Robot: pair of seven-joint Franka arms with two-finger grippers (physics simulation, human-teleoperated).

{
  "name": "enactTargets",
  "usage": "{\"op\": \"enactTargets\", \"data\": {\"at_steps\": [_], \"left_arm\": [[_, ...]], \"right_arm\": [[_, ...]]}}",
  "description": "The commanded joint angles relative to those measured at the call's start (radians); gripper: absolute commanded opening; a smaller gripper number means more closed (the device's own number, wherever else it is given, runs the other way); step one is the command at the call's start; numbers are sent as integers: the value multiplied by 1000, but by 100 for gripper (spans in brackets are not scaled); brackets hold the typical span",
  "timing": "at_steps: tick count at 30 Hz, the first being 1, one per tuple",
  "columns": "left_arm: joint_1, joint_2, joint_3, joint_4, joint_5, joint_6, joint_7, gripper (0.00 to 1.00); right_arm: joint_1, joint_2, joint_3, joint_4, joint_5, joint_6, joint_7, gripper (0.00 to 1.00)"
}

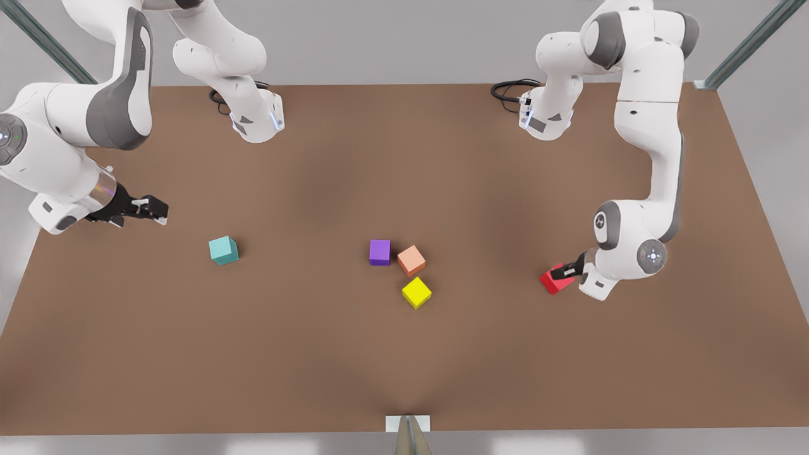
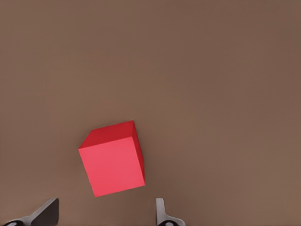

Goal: Pick up red wooden cube and pass to hand red wooden cube and place in blue wooden cube

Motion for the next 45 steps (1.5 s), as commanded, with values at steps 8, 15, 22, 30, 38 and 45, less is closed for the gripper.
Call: {"op": "enactTargets", "data": {"at_steps": [8,15,22,30,38,45], "left_arm": [[-29,55,23,-27,44,152,-298,100],[-39,69,23,-25,41,176,-495,100],[-42,117,23,-25,44,230,-538,100],[-48,131,23,-27,44,187,-400,100],[-46,155,23,-20,35,198,-403,62],[-45,114,-43,45,32,192,-400,62]], "right_arm": [[2,-27,2,-54,0,34,-21,100],[-1,-32,2,-80,1,36,-21,100],[-1,-24,2,-82,1,40,-21,100],[-1,-26,1,-108,1,60,-21,100],[-1,-27,1,-117,1,62,-22,100],[1,-24,1,-117,1,65,-22,100]]}}
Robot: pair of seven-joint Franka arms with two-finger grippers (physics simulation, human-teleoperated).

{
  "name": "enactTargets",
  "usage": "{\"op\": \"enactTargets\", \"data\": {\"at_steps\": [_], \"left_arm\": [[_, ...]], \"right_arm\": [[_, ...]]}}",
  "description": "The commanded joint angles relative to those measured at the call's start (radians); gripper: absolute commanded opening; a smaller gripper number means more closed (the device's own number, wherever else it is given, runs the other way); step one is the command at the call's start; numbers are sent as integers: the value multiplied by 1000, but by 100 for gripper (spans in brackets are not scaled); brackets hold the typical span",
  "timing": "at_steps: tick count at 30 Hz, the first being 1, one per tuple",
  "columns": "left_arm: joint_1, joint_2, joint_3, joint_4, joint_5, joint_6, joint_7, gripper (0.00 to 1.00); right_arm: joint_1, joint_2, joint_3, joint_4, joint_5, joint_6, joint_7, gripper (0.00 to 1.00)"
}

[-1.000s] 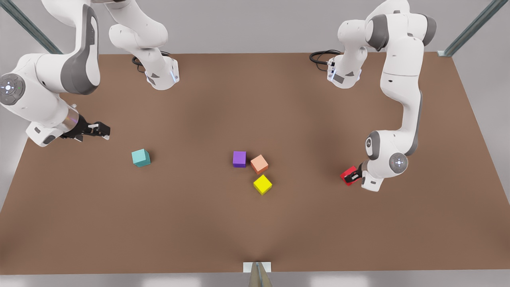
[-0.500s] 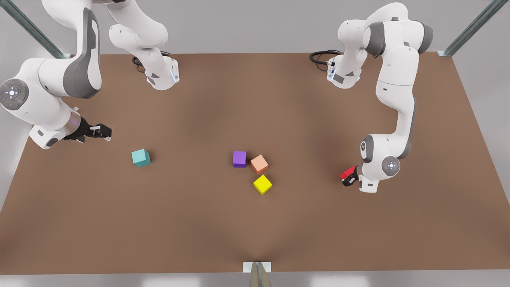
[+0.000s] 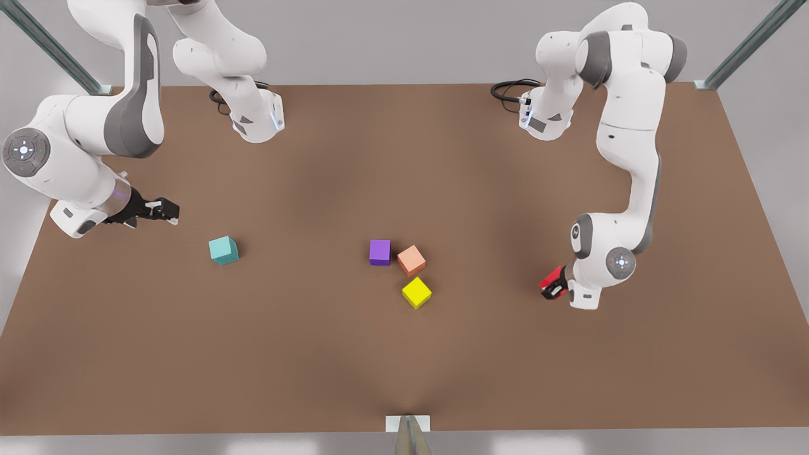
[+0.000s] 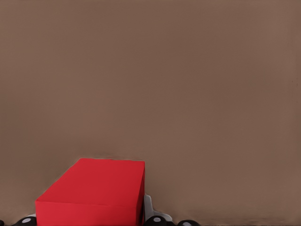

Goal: Pick up red wooden cube and pass to hand red wooden cube and place in blue wooden cube

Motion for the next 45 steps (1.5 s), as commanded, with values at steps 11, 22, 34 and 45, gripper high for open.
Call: {"op": "enactTargets", "data": {"at_steps": [11,22,34,45], "left_arm": [[1,102,-303,455,-714,-585,727,65],[-8,212,-434,497,-922,-425,1398,63],[-2,289,-499,535,-1061,-198,1659,64],[0,301,-504,526,-1144,-200,1688,65]], "right_arm": [[-43,185,-4,123,404,-8,-282,100],[-52,410,10,163,915,-47,-397,100],[20,459,64,102,1312,-33,-1101,100],[155,449,62,76,1493,284,-1831,100]]}}
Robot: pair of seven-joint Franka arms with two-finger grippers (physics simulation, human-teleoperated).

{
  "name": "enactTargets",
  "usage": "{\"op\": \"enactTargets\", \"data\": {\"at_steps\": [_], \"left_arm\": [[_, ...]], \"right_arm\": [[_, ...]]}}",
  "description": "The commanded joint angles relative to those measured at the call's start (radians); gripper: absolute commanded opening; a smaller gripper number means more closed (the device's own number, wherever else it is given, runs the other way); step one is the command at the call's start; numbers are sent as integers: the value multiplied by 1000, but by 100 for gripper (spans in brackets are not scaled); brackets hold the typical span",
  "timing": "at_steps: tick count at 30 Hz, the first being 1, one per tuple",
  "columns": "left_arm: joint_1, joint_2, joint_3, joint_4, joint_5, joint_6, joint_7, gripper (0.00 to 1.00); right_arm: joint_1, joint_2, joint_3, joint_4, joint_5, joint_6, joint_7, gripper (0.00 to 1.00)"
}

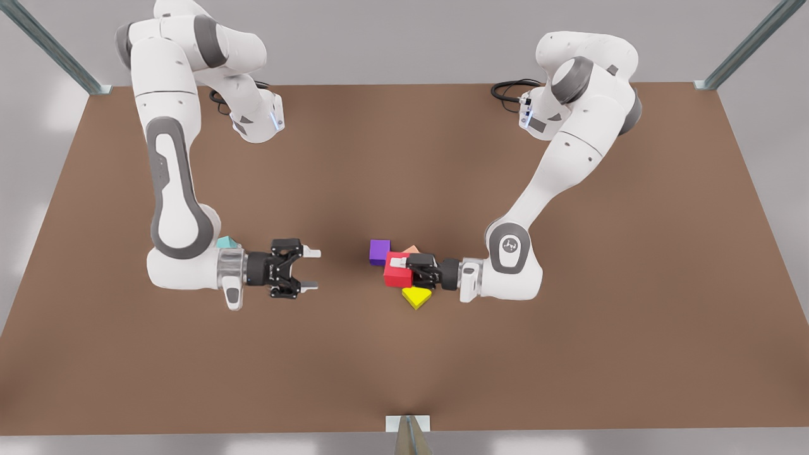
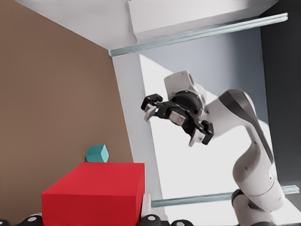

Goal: Pick up red wooden cube and pass to hand red wooden cube and place in blue wooden cube

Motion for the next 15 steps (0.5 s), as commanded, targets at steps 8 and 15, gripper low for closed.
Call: {"op": "enactTargets", "data": {"at_steps": [8,15], "left_arm": [[0,-1,-1,-9,-39,-2,260,65],[0,-1,-1,-17,-46,-10,174,66]], "right_arm": [[91,62,1,17,217,221,-987,100],[96,65,30,0,294,190,-1142,100]]}}
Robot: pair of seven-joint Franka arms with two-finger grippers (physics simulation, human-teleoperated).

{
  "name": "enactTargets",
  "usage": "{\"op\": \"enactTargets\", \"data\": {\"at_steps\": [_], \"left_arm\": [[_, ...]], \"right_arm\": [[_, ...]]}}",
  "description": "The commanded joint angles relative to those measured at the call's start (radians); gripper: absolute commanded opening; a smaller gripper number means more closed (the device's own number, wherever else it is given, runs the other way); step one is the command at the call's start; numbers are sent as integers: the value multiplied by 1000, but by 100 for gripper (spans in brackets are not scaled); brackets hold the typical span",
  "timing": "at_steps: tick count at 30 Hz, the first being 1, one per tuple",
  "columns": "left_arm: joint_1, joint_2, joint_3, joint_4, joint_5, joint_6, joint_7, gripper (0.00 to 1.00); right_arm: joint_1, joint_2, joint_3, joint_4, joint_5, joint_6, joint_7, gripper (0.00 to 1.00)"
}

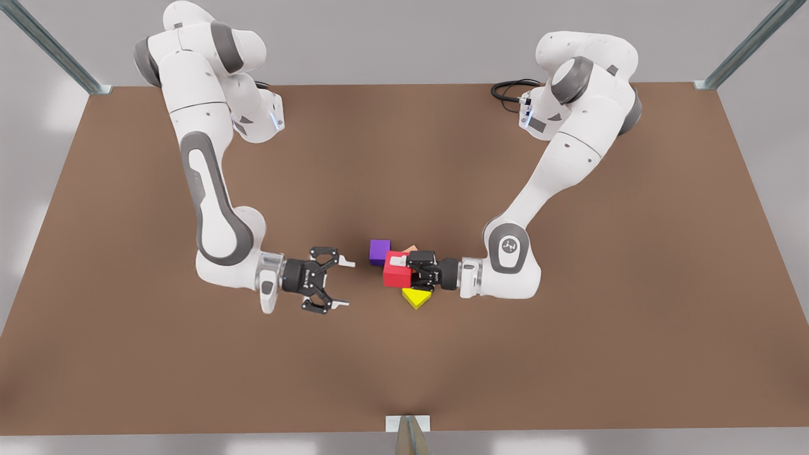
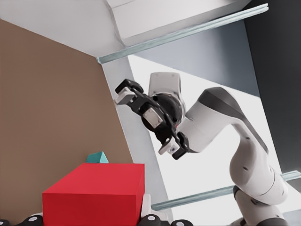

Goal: Pick up red wooden cube and pass to hand red wooden cube and place in blue wooden cube

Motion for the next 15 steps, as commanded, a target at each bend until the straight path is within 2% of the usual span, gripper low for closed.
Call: {"op": "enactTargets", "data": {"at_steps": [1,15], "left_arm": [[0,-1,-1,0,-7,-10,32,66],[0,5,-13,0,-13,-10,-31,66]], "right_arm": [[2,-1,11,-2,27,0,-572,100],[4,5,74,-52,59,-12,-652,100]]}}
